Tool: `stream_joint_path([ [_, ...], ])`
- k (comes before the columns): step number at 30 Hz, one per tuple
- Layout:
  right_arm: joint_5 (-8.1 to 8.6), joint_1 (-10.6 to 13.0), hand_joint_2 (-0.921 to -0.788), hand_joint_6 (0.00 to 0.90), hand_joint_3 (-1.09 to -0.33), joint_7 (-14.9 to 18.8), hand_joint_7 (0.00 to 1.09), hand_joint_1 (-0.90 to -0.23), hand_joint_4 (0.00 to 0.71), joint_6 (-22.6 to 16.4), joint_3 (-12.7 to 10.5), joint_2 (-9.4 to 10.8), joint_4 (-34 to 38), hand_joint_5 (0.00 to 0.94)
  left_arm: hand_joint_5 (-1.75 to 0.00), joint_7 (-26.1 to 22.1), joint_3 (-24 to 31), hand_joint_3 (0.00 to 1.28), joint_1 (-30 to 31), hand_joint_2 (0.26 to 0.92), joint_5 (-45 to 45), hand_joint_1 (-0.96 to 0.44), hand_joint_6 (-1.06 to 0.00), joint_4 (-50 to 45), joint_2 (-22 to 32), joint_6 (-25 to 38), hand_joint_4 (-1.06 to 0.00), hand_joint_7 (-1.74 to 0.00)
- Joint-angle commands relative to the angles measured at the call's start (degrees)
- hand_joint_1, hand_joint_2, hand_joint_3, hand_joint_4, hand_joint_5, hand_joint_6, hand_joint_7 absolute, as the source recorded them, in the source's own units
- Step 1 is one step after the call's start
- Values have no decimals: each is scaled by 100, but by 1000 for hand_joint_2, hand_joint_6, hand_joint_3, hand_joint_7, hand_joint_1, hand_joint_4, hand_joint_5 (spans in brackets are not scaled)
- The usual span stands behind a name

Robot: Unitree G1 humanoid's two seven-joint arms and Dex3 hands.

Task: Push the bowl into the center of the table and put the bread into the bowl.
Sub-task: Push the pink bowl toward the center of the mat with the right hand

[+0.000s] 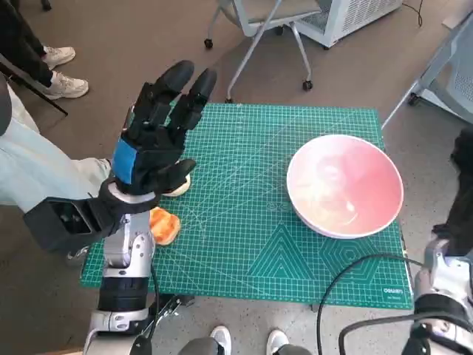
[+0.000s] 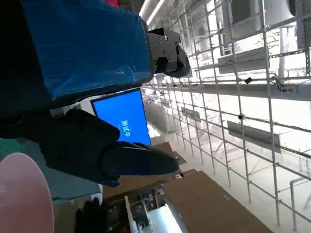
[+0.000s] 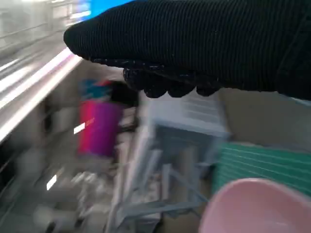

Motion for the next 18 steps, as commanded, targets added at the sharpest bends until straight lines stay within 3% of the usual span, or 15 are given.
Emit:
stream_joint_path([
  [1, 109, -64, -921, 136, -859, 178, 328, -576, 145, 361, -6, 141, 349, 0, -12, -7, 27, 325, 81, 921, 13, -638, 1, -57, 76, -27, -168, -483],
  [18, 258, -445, -921, 158, -860, 425, 297, -602, 128, 1210, -50, 555, 617, 1, -9, 182, 41, 340, 265, 921, 54, -647, 1, -361, 185, 117, -165, -476],
])
